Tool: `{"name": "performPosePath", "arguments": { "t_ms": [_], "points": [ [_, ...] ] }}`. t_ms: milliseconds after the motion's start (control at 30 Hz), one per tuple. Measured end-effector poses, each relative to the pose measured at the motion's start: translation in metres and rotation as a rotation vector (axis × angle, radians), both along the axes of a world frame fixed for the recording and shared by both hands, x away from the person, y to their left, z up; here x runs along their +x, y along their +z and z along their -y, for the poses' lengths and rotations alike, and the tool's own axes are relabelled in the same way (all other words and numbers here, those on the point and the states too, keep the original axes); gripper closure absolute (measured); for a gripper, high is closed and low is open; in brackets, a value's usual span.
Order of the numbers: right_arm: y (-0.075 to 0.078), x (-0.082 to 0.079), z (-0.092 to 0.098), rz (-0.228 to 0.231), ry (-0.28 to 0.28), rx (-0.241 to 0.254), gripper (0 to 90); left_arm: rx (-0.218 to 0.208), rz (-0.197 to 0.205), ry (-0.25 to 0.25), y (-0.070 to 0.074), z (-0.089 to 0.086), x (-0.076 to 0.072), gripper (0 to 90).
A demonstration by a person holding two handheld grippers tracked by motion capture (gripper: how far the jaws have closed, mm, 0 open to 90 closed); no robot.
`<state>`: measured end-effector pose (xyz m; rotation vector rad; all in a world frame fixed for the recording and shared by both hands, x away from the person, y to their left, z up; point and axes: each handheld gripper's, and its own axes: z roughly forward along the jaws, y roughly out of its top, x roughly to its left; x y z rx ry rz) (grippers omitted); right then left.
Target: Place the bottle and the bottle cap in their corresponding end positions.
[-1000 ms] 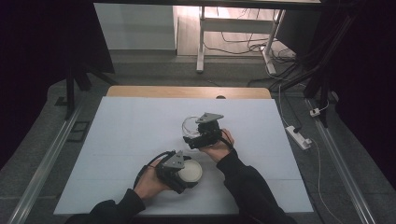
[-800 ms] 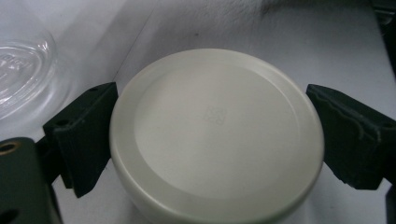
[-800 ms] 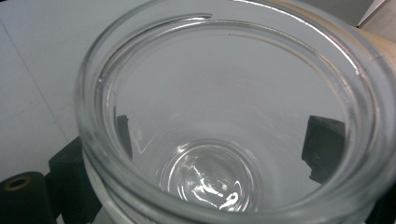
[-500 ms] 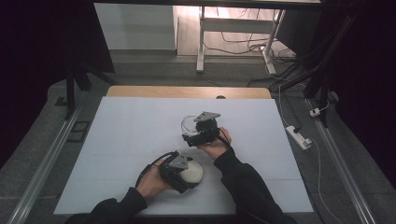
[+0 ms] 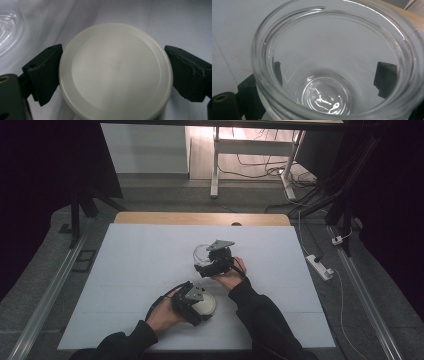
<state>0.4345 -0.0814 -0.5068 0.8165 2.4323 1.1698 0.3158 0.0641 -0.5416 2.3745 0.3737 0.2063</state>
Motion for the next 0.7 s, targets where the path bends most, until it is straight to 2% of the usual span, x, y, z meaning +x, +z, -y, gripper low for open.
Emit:
{"name": "performPosePath", "arguments": {
  "t_ms": [200, 300, 533, 700],
  "points": [
    [0.0, 0.0, 0.0, -0.002, -0.002, -0.001, 5.7, -0.007, -0.008, 0.014, 0.0, 0.0, 0.001, 7.2],
    [0.001, 0.0, 0.0, 0.001, 0.001, 0.008, 4.9, -0.044, -0.033, 0.011, 0.001, -0.003, 0.002, 5.0],
    [0.014, -0.002, 0.005, 0.011, 0.007, 0.059, 1.9, -0.103, -0.053, 0.034, 0.006, -0.012, 0.004, 1.0],
    [0.015, -0.001, 0.009, -0.011, 0.011, 0.073, 0.6, -0.136, -0.078, 0.05, 0.009, -0.016, 0.003, 0.0]
  ]
}}
